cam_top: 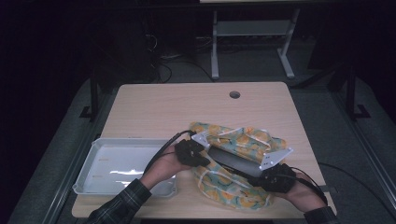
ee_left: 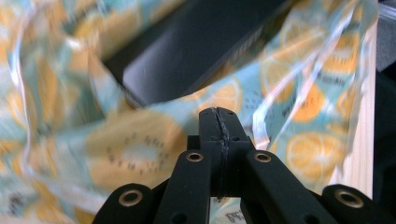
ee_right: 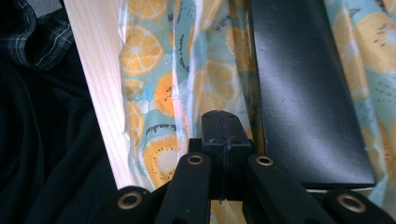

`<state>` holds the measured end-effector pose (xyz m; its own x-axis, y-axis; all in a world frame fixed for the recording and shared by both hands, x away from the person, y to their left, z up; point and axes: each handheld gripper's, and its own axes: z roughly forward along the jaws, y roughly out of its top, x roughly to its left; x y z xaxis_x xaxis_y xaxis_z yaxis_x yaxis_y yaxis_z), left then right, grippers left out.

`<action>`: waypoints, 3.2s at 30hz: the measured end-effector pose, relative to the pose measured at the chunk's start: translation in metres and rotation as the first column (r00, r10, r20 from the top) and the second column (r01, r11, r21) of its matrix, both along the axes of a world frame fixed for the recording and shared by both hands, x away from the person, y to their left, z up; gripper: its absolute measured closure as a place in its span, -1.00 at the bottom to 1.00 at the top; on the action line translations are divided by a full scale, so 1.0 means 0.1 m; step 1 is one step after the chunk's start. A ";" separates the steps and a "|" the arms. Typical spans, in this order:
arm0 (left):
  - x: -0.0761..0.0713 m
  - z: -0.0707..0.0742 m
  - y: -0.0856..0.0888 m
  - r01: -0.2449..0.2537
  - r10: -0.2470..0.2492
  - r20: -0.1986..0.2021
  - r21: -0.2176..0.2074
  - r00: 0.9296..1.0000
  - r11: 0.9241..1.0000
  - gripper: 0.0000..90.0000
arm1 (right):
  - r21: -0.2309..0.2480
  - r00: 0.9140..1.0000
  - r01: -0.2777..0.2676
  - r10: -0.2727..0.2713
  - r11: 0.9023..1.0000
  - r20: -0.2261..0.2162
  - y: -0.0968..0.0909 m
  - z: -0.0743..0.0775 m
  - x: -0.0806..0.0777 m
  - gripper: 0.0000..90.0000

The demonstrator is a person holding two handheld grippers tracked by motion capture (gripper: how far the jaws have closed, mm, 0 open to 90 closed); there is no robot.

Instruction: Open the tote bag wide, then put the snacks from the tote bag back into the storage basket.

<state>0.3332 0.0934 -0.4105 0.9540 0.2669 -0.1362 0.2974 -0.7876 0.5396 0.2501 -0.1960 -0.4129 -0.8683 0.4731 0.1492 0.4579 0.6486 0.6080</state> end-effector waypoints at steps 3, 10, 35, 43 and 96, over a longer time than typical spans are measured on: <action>0.01 -0.09 0.04 -0.009 0.009 0.002 0.031 1.000 0.999 1.00 | -0.013 1.000 -0.010 0.010 1.000 -0.007 0.03 -0.04 0.01 0.99; 0.09 -0.31 0.00 -0.045 0.045 0.009 0.098 0.999 0.994 1.00 | -0.043 0.999 -0.014 0.013 0.999 -0.034 0.06 -0.14 0.04 0.99; 0.07 -0.26 0.03 -0.039 0.039 0.000 0.059 0.999 0.998 1.00 | -0.026 0.994 0.046 -0.043 0.999 0.104 0.02 0.15 0.32 0.27; 0.07 -0.27 0.03 -0.035 0.035 -0.002 0.059 0.999 0.998 1.00 | -0.054 0.992 0.043 -0.036 0.998 0.124 0.03 0.09 0.37 0.08; 0.06 -0.26 0.03 -0.039 0.039 0.000 0.058 0.999 0.998 1.00 | -0.026 0.990 -0.024 0.028 0.999 0.137 0.03 0.21 0.38 -0.06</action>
